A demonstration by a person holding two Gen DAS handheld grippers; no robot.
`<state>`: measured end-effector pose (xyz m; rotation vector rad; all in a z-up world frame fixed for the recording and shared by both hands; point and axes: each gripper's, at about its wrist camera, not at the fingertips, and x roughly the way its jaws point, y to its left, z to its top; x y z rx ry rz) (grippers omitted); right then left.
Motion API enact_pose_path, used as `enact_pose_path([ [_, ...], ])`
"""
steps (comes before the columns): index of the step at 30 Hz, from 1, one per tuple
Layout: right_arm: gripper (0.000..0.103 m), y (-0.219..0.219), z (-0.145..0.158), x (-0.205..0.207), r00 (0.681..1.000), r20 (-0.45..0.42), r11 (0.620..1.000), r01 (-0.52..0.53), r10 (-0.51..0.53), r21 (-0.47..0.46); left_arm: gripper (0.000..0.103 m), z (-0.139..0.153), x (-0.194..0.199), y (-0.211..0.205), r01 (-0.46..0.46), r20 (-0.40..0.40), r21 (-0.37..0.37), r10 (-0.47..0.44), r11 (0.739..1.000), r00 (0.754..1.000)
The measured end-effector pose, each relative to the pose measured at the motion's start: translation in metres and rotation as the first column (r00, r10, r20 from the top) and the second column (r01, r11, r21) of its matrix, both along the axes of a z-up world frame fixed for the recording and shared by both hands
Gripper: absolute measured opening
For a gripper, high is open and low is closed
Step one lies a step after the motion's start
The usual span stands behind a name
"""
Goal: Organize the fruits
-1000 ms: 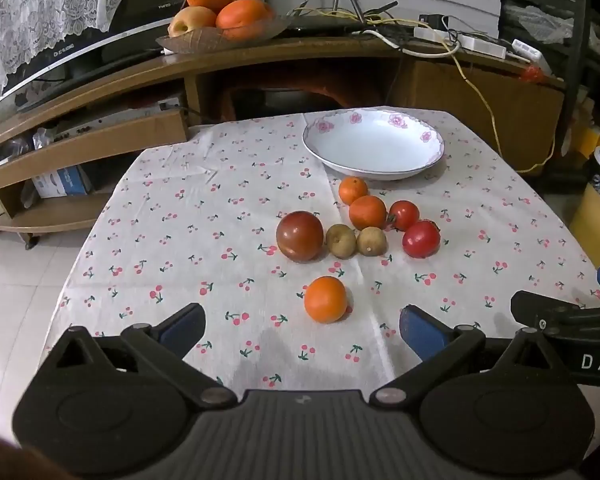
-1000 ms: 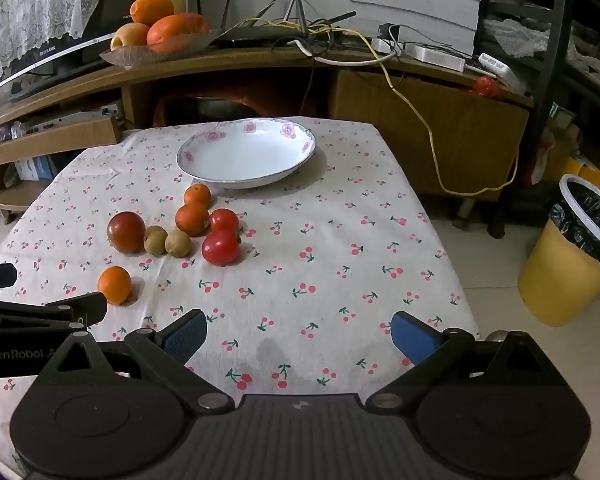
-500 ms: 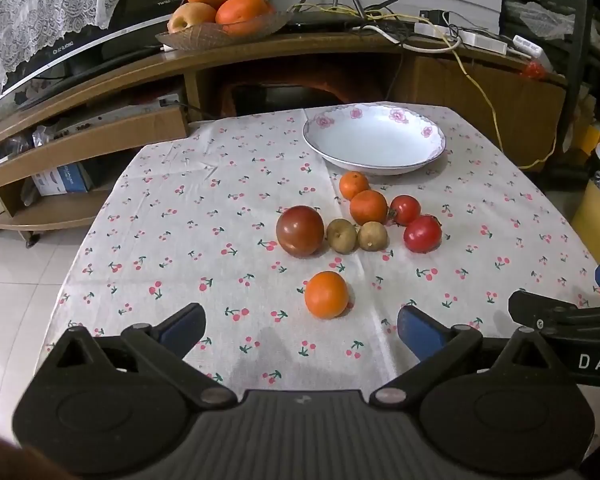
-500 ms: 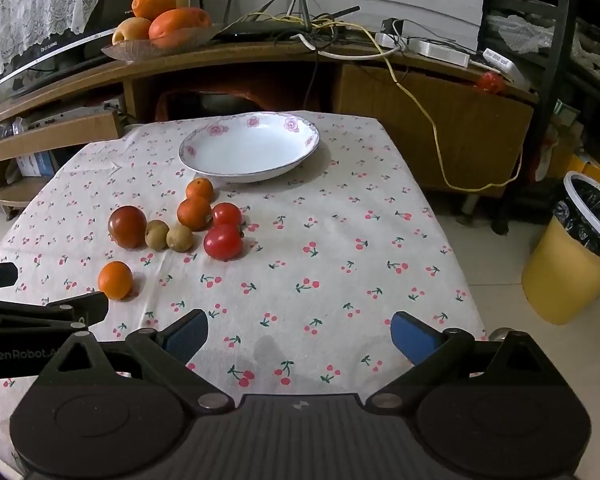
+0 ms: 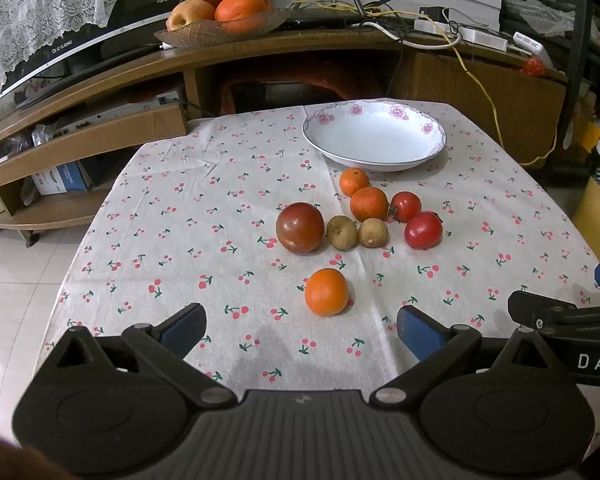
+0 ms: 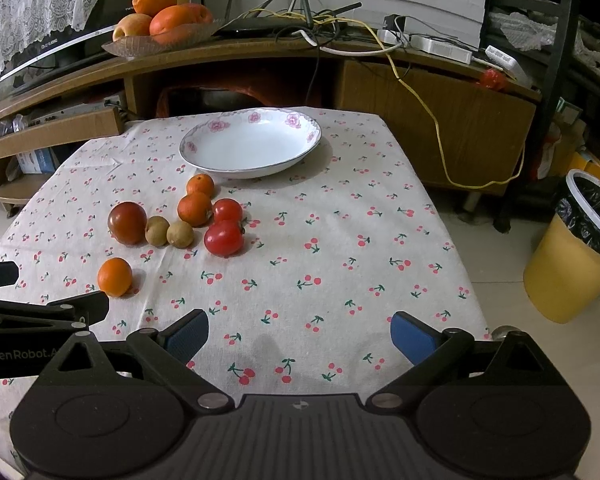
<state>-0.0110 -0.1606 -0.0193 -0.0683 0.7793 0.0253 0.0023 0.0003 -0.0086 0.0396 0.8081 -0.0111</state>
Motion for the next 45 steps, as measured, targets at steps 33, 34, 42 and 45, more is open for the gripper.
enact_pose_path([
  [33,0.096,0.001,-0.0029,0.0028,1.0,-0.024,1.0,-0.005,0.005,0.006,0.102,-0.0032,0.0011,-0.0026,0.008,-0.009,0.004,-0.008,1.0,1.0],
  [34,0.096,0.0009,-0.0027,0.0032,1.0,-0.025,1.0,-0.004,0.004,0.006,0.102,-0.0033,0.0011,-0.0026,0.008,-0.009,0.004,-0.008,1.0,1.0],
  [42,0.096,0.0015,-0.004,0.0024,1.0,-0.03,1.0,-0.005,0.005,0.006,0.102,-0.0039,0.0009,-0.0034,0.012,-0.012,0.006,-0.012,1.0,1.0],
  [45,0.096,0.0014,-0.004,0.0032,0.999,-0.032,1.0,-0.006,0.006,0.006,0.101,-0.0036,0.0017,-0.0036,0.015,-0.011,0.008,-0.015,1.0,1.0],
])
